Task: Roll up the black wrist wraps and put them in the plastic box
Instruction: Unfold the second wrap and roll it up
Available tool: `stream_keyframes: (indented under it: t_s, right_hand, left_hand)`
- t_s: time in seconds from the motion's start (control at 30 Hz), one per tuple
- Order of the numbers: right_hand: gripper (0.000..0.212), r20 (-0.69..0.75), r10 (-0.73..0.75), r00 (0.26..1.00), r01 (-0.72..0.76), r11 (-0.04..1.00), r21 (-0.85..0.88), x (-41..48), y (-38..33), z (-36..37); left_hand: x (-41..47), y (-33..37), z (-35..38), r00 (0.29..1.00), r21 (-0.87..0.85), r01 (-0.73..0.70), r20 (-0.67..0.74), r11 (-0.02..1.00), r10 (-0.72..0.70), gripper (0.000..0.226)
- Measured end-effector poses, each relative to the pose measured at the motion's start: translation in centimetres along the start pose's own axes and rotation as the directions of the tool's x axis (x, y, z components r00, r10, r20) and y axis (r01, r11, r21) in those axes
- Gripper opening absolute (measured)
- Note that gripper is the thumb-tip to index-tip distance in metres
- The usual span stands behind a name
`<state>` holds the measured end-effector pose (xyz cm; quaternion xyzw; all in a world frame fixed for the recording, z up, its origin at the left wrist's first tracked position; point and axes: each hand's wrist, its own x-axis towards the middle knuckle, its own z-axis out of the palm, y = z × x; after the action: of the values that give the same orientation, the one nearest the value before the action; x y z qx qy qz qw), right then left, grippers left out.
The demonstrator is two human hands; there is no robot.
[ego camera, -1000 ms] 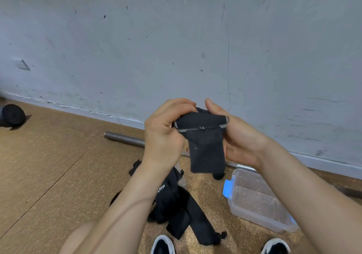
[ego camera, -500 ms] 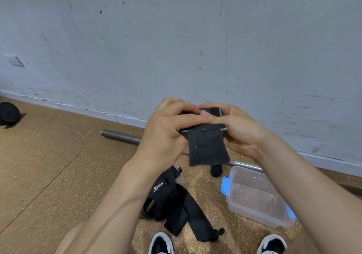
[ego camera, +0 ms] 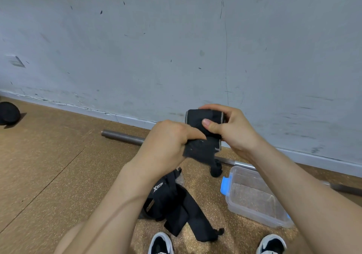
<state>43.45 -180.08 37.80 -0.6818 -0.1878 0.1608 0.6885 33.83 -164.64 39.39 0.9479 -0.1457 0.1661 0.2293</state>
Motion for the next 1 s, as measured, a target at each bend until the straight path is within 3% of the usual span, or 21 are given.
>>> stream_keyframes:
  t_s: [0.07,0.17,0.3,0.37,0.43,0.5,0.67,0.73,0.83,1.0]
  right_hand:
    - [0.031,0.059,-0.030,0.998,0.033,0.998,-0.062,-0.4,-0.1,0.3]
    - [0.033,0.125,-0.019,0.992,0.026,0.998,-0.060,-0.5,-0.7,0.1]
    - [0.043,0.211,0.029,0.977,-0.031,1.000,0.003,-0.5,-1.3,-0.2]
    - [0.059,0.241,0.046,0.969,-0.049,0.999,0.009,-0.5,-1.2,0.0]
    - [0.066,0.255,0.041,0.966,-0.041,0.999,-0.007,-0.3,-1.1,0.2]
    - [0.063,0.262,0.035,0.964,-0.038,0.999,0.005,-0.3,-1.1,0.4]
    - [0.060,0.382,0.021,0.924,-0.072,0.990,0.121,-0.6,-1.4,0.3]
    - [0.048,0.401,-0.027,0.916,0.001,0.998,0.065,-0.8,-1.5,0.1]
    - [0.037,0.278,-0.108,0.955,0.161,0.972,-0.174,-1.0,-1.5,0.3]
    - [0.063,0.215,-0.132,0.968,0.202,0.915,-0.349,-1.0,-1.6,0.0]
  left_hand:
    - [-0.1,-0.1,-0.3,0.994,-0.128,0.102,-0.037,0.986,-0.108,0.031]
    - [-0.1,0.0,-0.5,0.989,-0.255,0.092,-0.088,0.962,-0.118,0.023]
    - [0.2,0.2,-0.4,0.968,-0.163,0.017,-0.245,0.986,-0.057,0.011]
    - [0.2,0.3,-0.2,0.940,-0.230,0.094,-0.299,0.969,-0.162,0.032]
    - [0.5,0.6,-0.1,0.894,-0.452,0.189,-0.288,0.872,-0.344,0.043]
    - [0.7,0.7,0.0,0.849,-0.593,0.220,-0.275,0.774,-0.452,0.039]
    - [0.9,0.6,0.0,0.800,-0.683,0.267,-0.236,0.680,-0.551,0.032]
    - [0.9,0.7,0.1,0.809,-0.682,0.258,-0.235,0.684,-0.539,0.033]
    - [1.0,0.9,0.2,0.822,-0.712,0.229,-0.224,0.664,-0.523,0.032]
    - [0.9,0.6,-0.3,0.881,-0.750,0.224,-0.118,0.623,-0.459,0.025]
